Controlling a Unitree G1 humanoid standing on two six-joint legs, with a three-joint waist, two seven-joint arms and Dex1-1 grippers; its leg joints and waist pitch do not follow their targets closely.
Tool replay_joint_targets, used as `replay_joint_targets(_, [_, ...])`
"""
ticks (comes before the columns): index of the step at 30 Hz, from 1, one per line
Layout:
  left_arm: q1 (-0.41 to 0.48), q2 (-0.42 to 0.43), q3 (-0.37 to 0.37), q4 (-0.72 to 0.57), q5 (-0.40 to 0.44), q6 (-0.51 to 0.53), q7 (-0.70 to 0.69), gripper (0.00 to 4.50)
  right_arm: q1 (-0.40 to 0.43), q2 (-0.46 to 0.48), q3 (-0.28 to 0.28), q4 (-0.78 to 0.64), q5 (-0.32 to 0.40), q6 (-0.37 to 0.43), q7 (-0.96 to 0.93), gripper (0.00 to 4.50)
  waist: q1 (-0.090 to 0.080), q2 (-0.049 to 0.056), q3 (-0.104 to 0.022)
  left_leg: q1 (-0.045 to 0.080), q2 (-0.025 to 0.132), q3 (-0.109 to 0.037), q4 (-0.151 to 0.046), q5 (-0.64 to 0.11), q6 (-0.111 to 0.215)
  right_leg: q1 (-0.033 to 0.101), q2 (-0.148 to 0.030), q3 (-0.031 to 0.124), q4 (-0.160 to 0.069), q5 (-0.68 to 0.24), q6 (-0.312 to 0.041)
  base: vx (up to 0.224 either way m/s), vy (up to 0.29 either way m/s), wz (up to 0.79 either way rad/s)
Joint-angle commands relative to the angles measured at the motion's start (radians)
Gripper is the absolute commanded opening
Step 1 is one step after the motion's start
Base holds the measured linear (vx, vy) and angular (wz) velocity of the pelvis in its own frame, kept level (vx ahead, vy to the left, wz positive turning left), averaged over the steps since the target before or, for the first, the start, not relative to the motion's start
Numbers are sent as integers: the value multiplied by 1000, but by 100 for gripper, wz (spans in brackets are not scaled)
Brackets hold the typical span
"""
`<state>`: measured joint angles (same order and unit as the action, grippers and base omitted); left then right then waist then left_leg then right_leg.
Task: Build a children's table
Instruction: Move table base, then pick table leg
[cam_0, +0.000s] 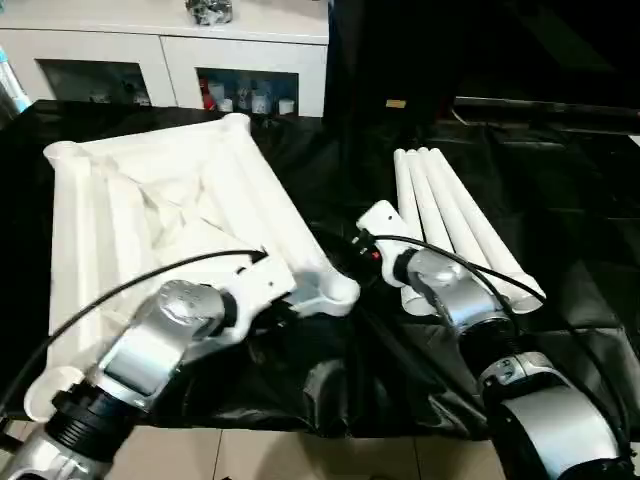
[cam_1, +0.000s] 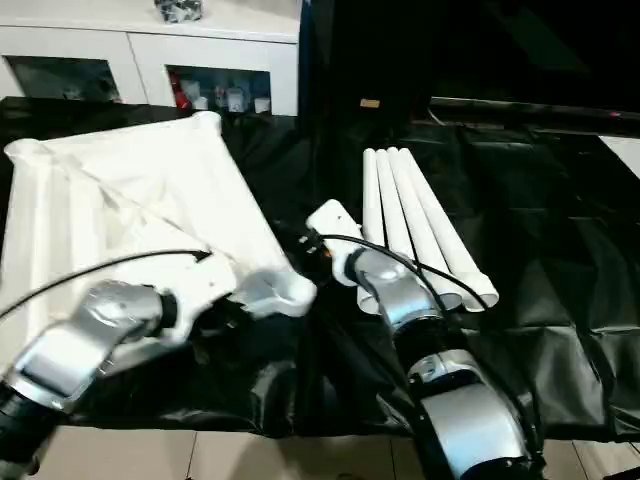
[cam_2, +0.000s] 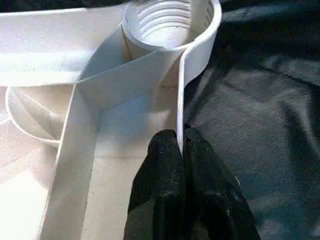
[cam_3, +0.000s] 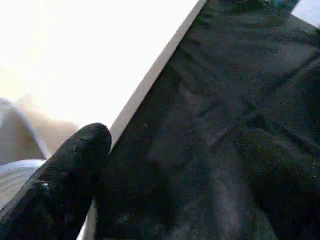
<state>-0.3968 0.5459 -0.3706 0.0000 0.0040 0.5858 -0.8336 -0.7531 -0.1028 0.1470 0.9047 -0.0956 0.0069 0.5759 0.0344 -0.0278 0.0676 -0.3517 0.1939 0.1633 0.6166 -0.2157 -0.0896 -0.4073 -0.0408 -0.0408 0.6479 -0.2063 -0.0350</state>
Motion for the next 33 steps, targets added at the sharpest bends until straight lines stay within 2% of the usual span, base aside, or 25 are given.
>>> replay_joint_targets(1, [-60, 25, 73, -1, 26, -81, 31, 4, 19, -2, 21, 21, -11, 17, 21, 450, 9, 25, -77, -5, 25, -7, -67, -73, 20, 69, -82, 49, -65, 14, -265, 0, 0, 0])
replay_joint_targets(4, [-74, 47, 64, 89, 31, -209, 9, 4, 18, -1, 21, 17, -9, 18, 22, 450, 10, 27, -78, -4, 26, -7, -68, -73, 20, 69, -83, 49, -64, 25, -267, 0, 0, 0])
replay_joint_targets(8, [-96, 62, 67, 173, 25, -282, -16, 4, 26, -7, 15, -11, -2, 26, 28, 450, 14, 28, -76, -1, 24, -7, -70, -88, 13, 68, -82, 48, -65, 15, -261, 0, 0, 0])
replay_joint_targets(9, [-99, 62, 70, 185, 20, -297, -25, 4, 29, -9, 14, -17, 0, 29, 30, 450, 15, 29, -80, -1, 27, -8, -69, -75, 7, 70, -85, 50, -60, 37, -262, 0, 0, 0])
replay_joint_targets(12, [-98, 62, 76, 214, -7, -356, -72, 4, 39, -18, 8, -43, 8, 38, 35, 450, 17, 29, -80, -1, 26, -8, -69, -53, 10, 70, -84, 49, -58, 81, -268, 0, 0, 0])
replay_joint_targets(13, [-99, 65, 71, 231, -5, -389, -79, 4, 47, -24, 3, -61, 14, 45, 35, 450, 17, 33, -80, -1, 26, -7, -69, -53, 10, 70, -82, 49, -58, 91, -270, 0, 0, 0])
replay_joint_targets(15, [-104, 68, 62, 261, 0, -433, -82, 4, 56, -30, -2, -81, 20, 53, 35, 450, 19, 30, -81, -1, 26, -7, -68, -51, 11, 72, -83, 49, -57, 104, -267, 0, 0, 0])
replay_joint_targets(16, [-106, 71, 59, 274, -7, -449, -98, 29, 61, -32, -4, -91, 23, 56, 35, 450, 21, 30, -79, 1, 26, -6, -70, -60, 10, 70, -83, 49, -58, 91, -265, 0, 0, 0])
replay_joint_targets(17, [-106, 73, 58, 282, -13, -459, -107, 45, 67, -35, -6, -101, 25, 60, 35, 450, 20, 36, -78, 2, 27, -6, -70, -78, 4, 69, -84, 49, -61, 70, -263, 0, 0, 0])
replay_joint_targets(20, [-102, 79, 60, 285, -26, -462, -127, 61, 79, -38, -11, -127, 33, 71, 38, 450, 24, 35, -77, 3, 29, -7, -72, -94, -7, 69, -85, 50, -62, 43, -258, 0, 0, 0])
replay_joint_targets(22, [-88, 89, 82, 273, -40, -474, -151, 71, 109, -46, -30, -214, 68, 117, 58, 450, 28, 32, -75, 4, 30, -6, -73, -98, -14, 68, -84, 52, -63, 29, -251, 0, 0, 0])
replay_joint_targets(23, [-87, 89, 83, 273, -41, -474, -152, 86, 110, -46, -31, -217, 69, 118, 59, 450, 26, 23, -74, 3, 29, -5, -75, -98, -12, 71, -83, 52, -65, 26, -247, 0, 0, 0])
replay_joint_targets(24, [-77, 97, 103, 253, -54, -482, -153, 95, 125, -50, -49, -285, 103, 156, 75, 450, 28, 26, -74, 0, 28, -7, -75, -84, -11, 73, -83, 52, -62, 30, -237, 0, 0, 0])
replay_joint_targets(25, [-77, 97, 103, 253, -54, -482, -153, 98, 125, -50, -49, -285, 103, 156, 75, 450, 28, 27, -76, 2, 30, -8, -75, -81, -11, 72, -85, 52, -61, 32, -236, 0, 0, 0])
replay_joint_targets(26, [-70, 102, 121, 238, -67, -479, -150, 102, 130, -51, -68, -328, 134, 187, 83, 450, 26, 21, -74, 1, 28, -6, -76, -86, -8, 71, -82, 52, -63, 16, -234, 0, 0, 0])
replay_joint_targets(27, [-69, 102, 123, 235, -69, -477, -151, 102, 131, -51, -70, -331, 137, 190, 83, 450, 27, 22, -75, 0, 29, -7, -75, -84, -8, 72, -85, 53, -62, 14, -233, 0, 0, 0])
replay_joint_targets(29, [-37, 117, 173, 160, -128, -427, -158, 133, 134, -56, -116, -410, 200, 263, 90, 450, 25, 20, -74, 0, 31, -7, -76, -73, -10, 72, -86, 53, -60, 8, -232, 0, 0, 0])
replay_joint_targets(33, [7, 101, 252, 45, -187, -315, -98, 157, 137, -71, -159, -495, 249, 381, 76, 450, 26, 19, -72, 1, 29, -4, -75, -74, -7, 67, -82, 52, -64, -12, -231, 0, 0, 0])
